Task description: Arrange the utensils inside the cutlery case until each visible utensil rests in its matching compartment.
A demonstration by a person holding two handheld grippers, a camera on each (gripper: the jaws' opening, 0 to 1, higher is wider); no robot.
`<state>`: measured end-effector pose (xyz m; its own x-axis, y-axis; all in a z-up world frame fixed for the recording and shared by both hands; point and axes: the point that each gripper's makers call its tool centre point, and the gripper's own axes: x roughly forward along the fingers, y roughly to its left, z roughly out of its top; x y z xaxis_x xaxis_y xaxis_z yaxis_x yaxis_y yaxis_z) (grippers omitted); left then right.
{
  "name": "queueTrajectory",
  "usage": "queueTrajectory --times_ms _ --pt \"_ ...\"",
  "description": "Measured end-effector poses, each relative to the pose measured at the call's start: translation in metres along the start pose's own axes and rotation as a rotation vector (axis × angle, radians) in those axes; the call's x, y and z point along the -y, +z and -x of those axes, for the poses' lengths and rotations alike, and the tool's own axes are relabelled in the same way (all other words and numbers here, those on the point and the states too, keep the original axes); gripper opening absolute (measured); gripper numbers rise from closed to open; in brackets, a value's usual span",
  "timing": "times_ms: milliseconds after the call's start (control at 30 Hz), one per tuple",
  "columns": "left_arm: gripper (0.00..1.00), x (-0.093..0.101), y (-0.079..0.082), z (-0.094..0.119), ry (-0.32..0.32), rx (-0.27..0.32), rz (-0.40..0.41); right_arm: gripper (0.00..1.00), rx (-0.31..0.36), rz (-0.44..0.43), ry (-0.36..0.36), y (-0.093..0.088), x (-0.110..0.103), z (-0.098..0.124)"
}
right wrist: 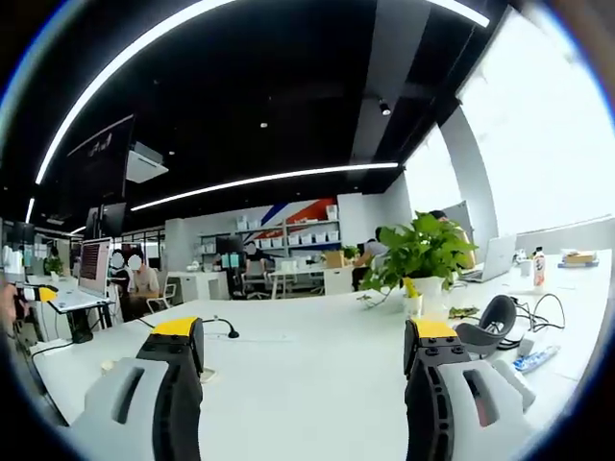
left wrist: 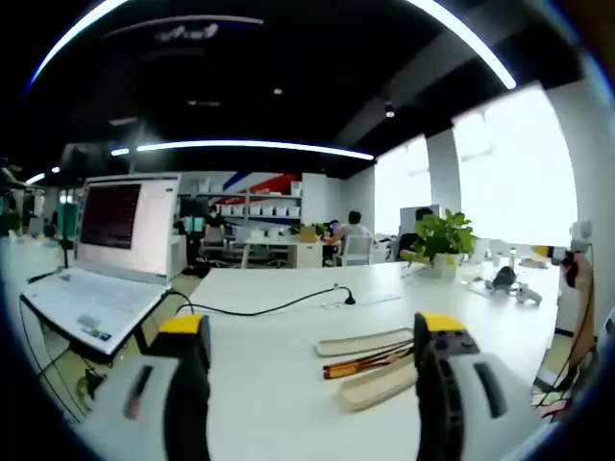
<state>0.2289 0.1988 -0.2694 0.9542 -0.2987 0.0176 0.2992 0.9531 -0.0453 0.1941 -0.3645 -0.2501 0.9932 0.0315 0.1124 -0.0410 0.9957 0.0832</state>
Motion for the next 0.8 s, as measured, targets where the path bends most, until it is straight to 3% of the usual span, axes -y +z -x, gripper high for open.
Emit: queueTrajectory --times_ms 800 --pt "0.91 0.0051 -0.0034 -0.0036 -0.017 -0.013 -0.007 0.89 0.006 0.023 -0.017 0.0034 -0.0004 0.0023"
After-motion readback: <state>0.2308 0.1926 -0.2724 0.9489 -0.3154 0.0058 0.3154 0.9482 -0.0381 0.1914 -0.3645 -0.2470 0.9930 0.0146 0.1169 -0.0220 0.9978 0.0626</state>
